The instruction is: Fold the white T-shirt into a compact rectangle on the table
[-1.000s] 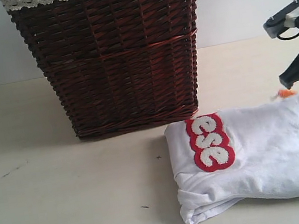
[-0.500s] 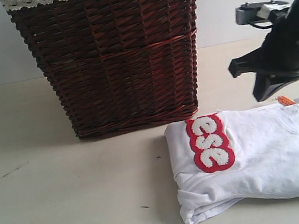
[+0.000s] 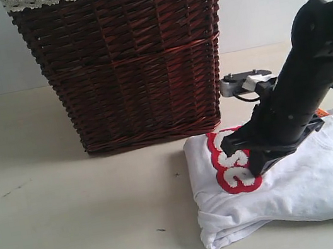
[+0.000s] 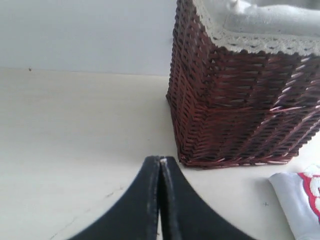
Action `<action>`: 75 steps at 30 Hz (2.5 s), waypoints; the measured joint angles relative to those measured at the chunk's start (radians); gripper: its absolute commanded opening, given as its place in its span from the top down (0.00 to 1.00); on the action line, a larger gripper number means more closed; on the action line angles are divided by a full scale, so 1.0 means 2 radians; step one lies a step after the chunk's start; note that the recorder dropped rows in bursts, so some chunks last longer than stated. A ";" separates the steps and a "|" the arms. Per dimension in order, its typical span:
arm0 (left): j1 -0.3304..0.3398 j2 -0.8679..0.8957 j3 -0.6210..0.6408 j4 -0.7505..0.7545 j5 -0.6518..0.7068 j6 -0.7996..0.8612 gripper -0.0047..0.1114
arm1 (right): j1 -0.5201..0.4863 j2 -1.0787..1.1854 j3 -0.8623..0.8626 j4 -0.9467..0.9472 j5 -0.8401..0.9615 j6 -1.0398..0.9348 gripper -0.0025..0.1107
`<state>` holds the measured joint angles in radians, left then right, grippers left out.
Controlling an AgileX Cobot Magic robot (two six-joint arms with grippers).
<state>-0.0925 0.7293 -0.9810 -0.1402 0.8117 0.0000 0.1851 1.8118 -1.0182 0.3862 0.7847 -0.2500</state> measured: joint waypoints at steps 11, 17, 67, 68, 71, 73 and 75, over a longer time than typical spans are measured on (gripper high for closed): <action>0.000 -0.083 0.025 0.002 -0.040 0.000 0.96 | 0.001 0.035 0.000 0.000 -0.023 0.009 0.98; 0.000 -0.099 0.027 0.005 -0.040 0.000 0.96 | 0.031 0.058 0.000 -0.001 -0.020 0.020 0.98; 0.000 -0.126 0.027 0.038 -0.025 0.000 0.96 | 0.017 -0.013 0.001 -0.047 -0.031 0.109 0.41; 0.000 -0.126 0.027 0.038 -0.025 0.000 0.96 | 0.017 -0.013 0.001 -0.023 -0.026 0.090 0.41; 0.000 -0.126 0.028 0.038 -0.025 -0.006 0.96 | 0.017 -0.006 0.011 0.046 -0.021 0.039 0.42; 0.000 -0.126 0.028 0.038 -0.023 -0.010 0.96 | 0.017 0.001 0.023 0.055 -0.023 0.022 0.43; 0.000 -0.126 0.029 0.038 -0.022 -0.011 0.96 | 0.017 0.010 0.035 0.038 -0.025 0.019 0.43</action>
<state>-0.0925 0.4773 -0.9234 -0.0635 0.7679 -0.0211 0.2186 1.8317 -0.9484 0.4622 0.7349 -0.2127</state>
